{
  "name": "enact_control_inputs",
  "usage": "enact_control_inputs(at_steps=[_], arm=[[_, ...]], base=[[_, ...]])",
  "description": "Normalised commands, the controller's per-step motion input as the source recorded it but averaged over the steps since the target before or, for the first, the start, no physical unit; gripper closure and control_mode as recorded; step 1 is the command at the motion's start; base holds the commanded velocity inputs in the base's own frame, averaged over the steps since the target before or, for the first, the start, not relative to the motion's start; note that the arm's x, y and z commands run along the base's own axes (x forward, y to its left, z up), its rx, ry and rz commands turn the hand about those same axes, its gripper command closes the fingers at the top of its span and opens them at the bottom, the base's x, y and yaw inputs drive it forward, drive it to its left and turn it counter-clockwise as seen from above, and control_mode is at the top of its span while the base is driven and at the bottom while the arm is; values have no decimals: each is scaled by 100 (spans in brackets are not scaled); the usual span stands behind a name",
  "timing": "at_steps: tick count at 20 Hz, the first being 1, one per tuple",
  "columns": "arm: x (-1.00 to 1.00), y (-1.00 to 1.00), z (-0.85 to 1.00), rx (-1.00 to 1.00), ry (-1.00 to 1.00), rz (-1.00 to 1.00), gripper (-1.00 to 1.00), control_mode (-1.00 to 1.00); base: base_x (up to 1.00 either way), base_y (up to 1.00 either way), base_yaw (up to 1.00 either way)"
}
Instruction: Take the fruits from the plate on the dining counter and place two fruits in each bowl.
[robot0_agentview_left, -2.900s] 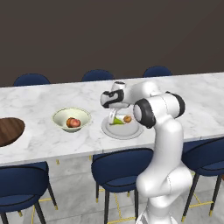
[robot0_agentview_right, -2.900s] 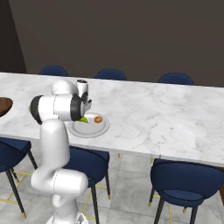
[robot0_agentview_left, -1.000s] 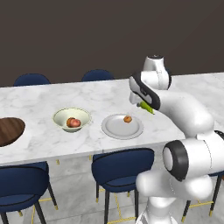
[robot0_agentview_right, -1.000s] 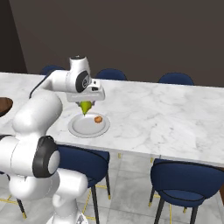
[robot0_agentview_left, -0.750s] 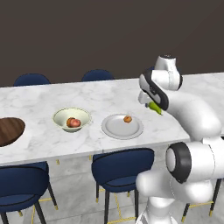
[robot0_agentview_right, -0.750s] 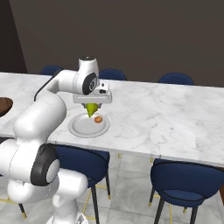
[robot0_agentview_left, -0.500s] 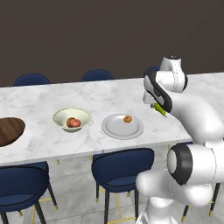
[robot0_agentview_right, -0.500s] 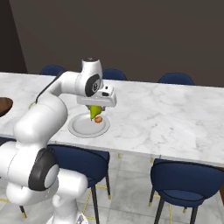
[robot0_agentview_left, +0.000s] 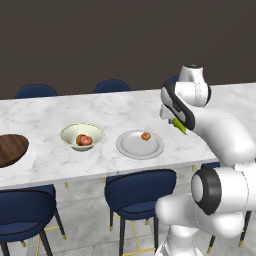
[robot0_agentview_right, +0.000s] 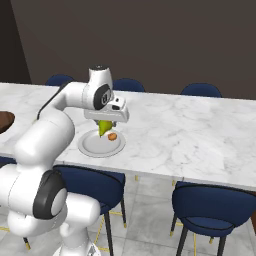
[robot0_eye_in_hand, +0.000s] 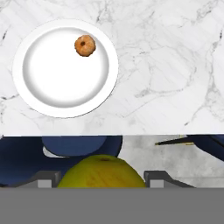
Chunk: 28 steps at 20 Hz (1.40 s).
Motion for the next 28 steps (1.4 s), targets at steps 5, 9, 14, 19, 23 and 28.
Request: enact_control_inputs(at_steps=[5, 9, 14, 19, 23, 28], arm=[[0, 26, 0, 0, 0, -3, 100, -100], [0, 24, 0, 0, 0, -1, 100, -100], [0, 6, 0, 0, 0, 0, 100, 100], [0, 0, 0, 0, 0, 0, 100, 100], [0, 0, 0, 0, 0, 0, 100, 100], [0, 0, 0, 0, 0, 0, 100, 100]], base=[[0, 0, 0], [0, 0, 0], [-3, 4, 0], [-48, 15, 0], [-34, 56, -1], [-4, 93, -3]])
